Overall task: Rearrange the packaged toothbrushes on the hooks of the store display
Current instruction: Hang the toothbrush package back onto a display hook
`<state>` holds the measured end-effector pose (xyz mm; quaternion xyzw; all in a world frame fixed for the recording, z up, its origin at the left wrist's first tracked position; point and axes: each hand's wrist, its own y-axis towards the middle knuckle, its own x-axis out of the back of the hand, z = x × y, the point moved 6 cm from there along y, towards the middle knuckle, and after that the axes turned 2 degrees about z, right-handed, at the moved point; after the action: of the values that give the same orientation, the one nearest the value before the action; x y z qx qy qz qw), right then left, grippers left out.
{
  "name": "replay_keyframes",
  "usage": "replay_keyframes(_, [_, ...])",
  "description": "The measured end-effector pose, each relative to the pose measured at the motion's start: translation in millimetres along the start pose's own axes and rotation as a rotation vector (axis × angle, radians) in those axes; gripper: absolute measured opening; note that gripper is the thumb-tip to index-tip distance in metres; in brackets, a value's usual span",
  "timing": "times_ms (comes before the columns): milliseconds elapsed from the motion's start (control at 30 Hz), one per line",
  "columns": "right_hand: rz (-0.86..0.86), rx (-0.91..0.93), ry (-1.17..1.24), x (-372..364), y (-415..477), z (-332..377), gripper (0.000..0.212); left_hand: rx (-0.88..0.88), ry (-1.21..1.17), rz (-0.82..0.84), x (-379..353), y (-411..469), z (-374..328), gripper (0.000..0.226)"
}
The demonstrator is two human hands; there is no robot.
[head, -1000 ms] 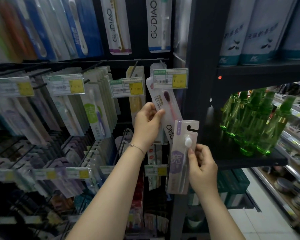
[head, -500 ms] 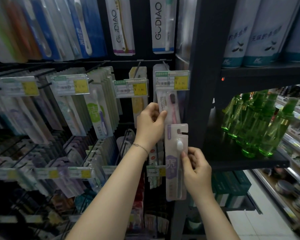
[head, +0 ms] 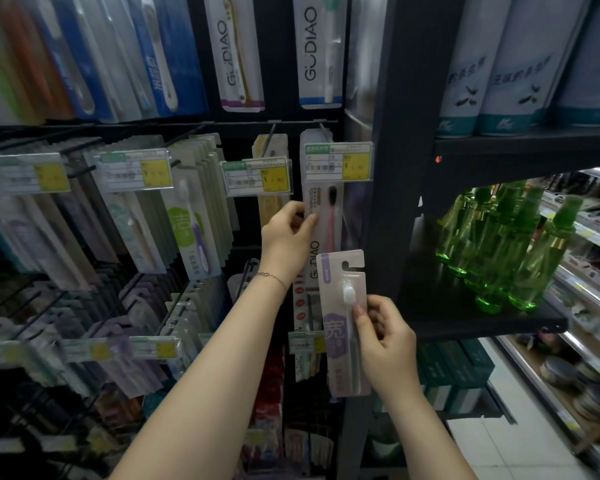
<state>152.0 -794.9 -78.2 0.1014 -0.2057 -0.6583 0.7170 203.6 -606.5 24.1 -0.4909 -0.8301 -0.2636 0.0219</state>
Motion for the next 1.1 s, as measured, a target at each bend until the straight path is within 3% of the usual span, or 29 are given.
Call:
replay_keyframes(200, [0.033, 0.016, 0.014, -7, 2, 5, 0.010, 0.117, -0.182, -0.005, 13, -5, 20, 0.014])
replay_keyframes(467, [0.087, 0.070, 0.016, -43, 22, 16, 0.006, 0.096, -0.039, 0.059, 54, -28, 40, 0.005])
replay_keyframes(867, [0.194, 0.167, 0.017, -147, 37, 48, 0.007, 0.012, -0.077, 0.095, 138, -44, 84, 0.015])
replay_keyframes(1100, [0.152, 0.154, 0.025, -224, 32, 67, 0.007, 0.078, -0.134, 0.058, 210, -43, 116, 0.025])
